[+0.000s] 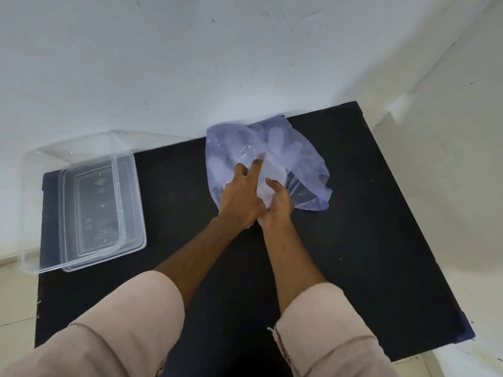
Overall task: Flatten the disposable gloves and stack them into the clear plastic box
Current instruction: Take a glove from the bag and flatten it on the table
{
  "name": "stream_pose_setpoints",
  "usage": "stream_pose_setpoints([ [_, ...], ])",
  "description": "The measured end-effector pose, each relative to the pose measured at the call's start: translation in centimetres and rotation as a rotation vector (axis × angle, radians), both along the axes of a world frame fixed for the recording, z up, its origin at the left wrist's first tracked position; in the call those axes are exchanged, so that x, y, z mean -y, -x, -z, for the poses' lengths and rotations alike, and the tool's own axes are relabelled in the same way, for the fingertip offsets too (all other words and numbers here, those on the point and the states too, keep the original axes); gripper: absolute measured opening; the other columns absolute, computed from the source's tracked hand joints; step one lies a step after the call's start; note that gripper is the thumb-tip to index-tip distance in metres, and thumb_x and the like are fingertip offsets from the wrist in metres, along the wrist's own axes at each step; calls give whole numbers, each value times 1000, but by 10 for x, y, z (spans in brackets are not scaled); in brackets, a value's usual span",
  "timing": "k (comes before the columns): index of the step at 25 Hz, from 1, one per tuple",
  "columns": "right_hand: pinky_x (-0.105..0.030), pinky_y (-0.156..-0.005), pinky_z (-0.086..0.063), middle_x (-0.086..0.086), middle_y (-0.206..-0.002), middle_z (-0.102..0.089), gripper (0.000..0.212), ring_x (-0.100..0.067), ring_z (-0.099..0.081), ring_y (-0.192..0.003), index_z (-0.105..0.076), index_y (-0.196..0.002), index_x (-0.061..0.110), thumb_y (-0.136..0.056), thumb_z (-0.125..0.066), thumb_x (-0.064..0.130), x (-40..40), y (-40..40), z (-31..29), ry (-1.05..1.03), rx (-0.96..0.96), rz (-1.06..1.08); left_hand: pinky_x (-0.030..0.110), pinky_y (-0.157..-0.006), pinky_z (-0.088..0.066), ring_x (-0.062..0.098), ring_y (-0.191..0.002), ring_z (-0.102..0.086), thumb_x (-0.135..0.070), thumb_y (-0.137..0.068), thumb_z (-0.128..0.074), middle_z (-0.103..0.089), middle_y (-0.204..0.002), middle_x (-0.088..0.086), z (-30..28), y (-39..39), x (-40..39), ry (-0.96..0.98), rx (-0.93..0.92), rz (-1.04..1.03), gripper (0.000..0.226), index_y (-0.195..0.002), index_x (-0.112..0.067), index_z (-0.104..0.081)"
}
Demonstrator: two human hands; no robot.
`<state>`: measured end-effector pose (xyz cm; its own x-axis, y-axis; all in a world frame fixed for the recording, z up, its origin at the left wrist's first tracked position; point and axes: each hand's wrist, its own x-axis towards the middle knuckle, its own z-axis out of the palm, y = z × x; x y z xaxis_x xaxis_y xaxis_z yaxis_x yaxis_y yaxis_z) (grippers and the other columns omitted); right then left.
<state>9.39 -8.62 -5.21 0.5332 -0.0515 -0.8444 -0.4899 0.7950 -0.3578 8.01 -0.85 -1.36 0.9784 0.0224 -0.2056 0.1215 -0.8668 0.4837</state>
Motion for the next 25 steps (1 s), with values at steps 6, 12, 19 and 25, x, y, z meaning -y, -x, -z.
stream_pose_setpoints([
  [6, -36, -76, -54, -9, -95, -59, 6, -26, -62, -84, -59, -83, 9, -79, -62, 6, 28, -7, -17, 98, 83, -89, 28, -55, -44, 20, -71, -53, -7, -74, -66, -39, -109, 1, 3, 1, -21, 42, 12, -29, 97, -148, -42, -15],
  [12, -35, -66, -57, -8, -90, -69, 17, -28, -66, -84, -65, -89, 11, -76, -57, 3, 90, 85, -45, -4, 63, -72, 37, -63, -51, 27, -74, -55, -7, -79, -65, -41, -108, 8, 15, 29, -35, -100, -14, 58, 85, -146, -35, -21],
  [19, -46, -82, -55, -16, -97, -68, 22, -34, -65, -91, -68, -99, 4, -78, -61, 9, 50, 232, -23, 112, -156, -85, 52, -102, -39, 33, -126, -45, -15, -79, -69, -41, -140, 13, 8, 124, -55, 3, 192, -16, 57, -133, -31, -56],
  [25, -32, -51, -54, -12, -74, -68, 6, -27, -67, -62, -68, -76, 0, -75, -63, -2, -34, 311, -14, 149, -283, -24, 36, -76, -57, 15, -88, -66, -27, -94, -57, -64, -101, -1, 31, 325, -98, 601, -113, -788, 20, -113, -22, -56],
])
